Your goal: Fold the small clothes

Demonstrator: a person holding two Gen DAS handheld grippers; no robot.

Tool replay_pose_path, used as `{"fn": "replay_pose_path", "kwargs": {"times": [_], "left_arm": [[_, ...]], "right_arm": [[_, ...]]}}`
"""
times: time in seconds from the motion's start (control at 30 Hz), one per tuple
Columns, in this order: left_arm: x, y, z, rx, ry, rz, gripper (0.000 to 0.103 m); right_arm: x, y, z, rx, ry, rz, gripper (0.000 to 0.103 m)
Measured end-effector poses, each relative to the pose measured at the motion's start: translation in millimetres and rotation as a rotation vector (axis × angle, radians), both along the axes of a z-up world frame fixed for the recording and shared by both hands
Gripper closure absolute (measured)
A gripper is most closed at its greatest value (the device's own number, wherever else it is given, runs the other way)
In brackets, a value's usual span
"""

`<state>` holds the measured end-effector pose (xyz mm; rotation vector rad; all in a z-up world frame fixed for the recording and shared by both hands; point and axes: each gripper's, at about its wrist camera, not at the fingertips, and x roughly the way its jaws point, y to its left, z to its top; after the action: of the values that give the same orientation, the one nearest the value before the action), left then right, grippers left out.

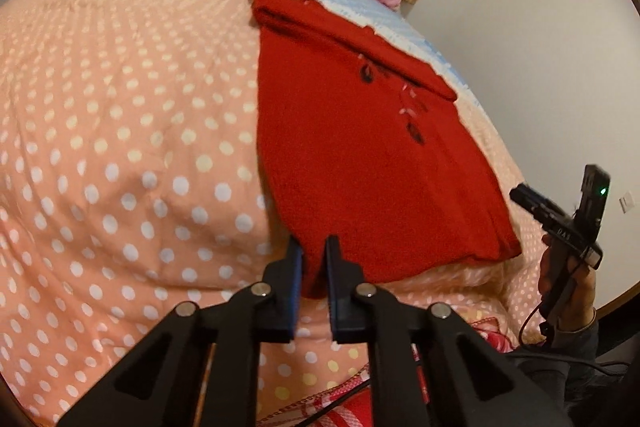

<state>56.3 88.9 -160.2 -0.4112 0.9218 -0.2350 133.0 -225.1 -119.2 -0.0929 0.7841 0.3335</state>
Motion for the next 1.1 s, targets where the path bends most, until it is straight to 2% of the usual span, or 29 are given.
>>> {"fn": "replay_pose_path", "kwargs": {"times": [0.13,0.33,0.4,0.57,0.63,0.7,0.77,0.8,0.87,0.93,1.03,1.1], "left_arm": [[2.7,4.5,1.4,-0.006,-0.016,0.009,0.092],[8.1,0.6,-14.8,0.009,0.024,0.022,0.092],[8.2,-0.5,-17.8,0.012,0.032,0.028,0.092],[8.0,-3.6,-18.6,0.005,0.030,0.029,0.074],[8.7,-7.7,-18.9,0.013,0.032,0.015,0.058],[9.7,-9.2,-21.8,0.019,0.039,0.012,0.054],[10.3,-9.1,-26.9,0.038,0.048,0.014,0.060],[10.3,-8.2,-28.6,0.037,0.053,0.016,0.068],[9.9,-3.5,-27.1,0.011,0.058,0.017,0.077],[8.8,-1.7,-22.3,0.022,0.055,0.014,0.088],[5.5,2.6,-15.7,0.017,0.040,0.019,0.093],[3.5,4.3,-12.1,0.006,0.033,0.020,0.095]], "right_arm": [[-9.6,-19.0,-0.5,0.024,0.023,-0.015,0.016],[-18.8,-45.5,-17.8,0.103,0.142,-0.049,0.016],[-22.7,-49.3,-23.0,0.114,0.155,-0.051,0.016],[-30.1,-53.8,-28.4,0.169,0.178,-0.044,0.016],[-34.9,-50.4,-29.6,0.170,0.177,-0.029,0.018],[-37.8,-44.8,-30.6,0.171,0.172,-0.017,0.023],[-38.2,-42.4,-31.6,0.177,0.165,-0.013,0.035],[-38.5,-41.6,-32.2,0.170,0.158,-0.020,0.040],[-38.9,-41.4,-31.9,0.167,0.158,-0.013,0.065],[-38.2,-43.5,-33.5,0.213,0.188,0.004,0.083],[-39.4,-44.1,-36.6,0.230,0.197,0.017,0.093],[-39.3,-47.9,-37.7,0.264,0.204,0.021,0.094]]}}
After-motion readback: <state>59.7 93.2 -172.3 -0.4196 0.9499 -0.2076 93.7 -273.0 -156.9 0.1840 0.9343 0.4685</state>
